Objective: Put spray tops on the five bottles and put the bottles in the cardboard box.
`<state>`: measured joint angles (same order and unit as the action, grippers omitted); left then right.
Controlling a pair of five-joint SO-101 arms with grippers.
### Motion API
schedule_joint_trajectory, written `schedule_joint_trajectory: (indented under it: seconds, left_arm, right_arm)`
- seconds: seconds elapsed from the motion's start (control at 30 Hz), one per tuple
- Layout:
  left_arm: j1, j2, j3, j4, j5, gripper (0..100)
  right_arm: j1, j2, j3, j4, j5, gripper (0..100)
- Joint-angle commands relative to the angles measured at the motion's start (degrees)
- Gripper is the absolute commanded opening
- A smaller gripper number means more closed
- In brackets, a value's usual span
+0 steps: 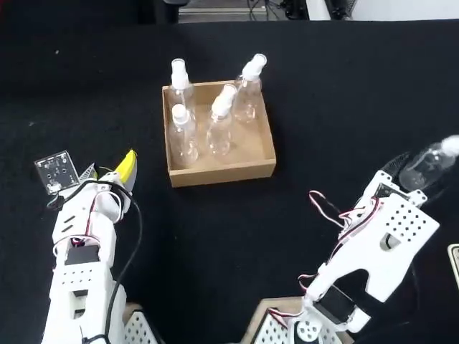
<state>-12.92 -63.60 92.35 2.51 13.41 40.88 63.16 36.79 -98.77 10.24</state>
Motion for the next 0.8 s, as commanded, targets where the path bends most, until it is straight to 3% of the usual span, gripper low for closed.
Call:
schedule_joint_trajectory:
  seconds: [0.0, 0.47, 0.77]
  left_arm:
    - [0.5, -0.4, -0.5, -1.2, -0.1, 29]
    - [0.5, -0.4, -0.5, -1.2, -0.1, 29]
    - [0.5, -0.4, -0.5, -1.2, -0.1, 29]
  right_arm:
    - [0.1, 0.3, 1.5, -0.7, 0.3, 33.5]
    - [0.1, -4.4, 2.1, -0.4, 0.3, 33.2]
    - [-1.4, -13.8, 11.6, -0.3, 0.4, 33.2]
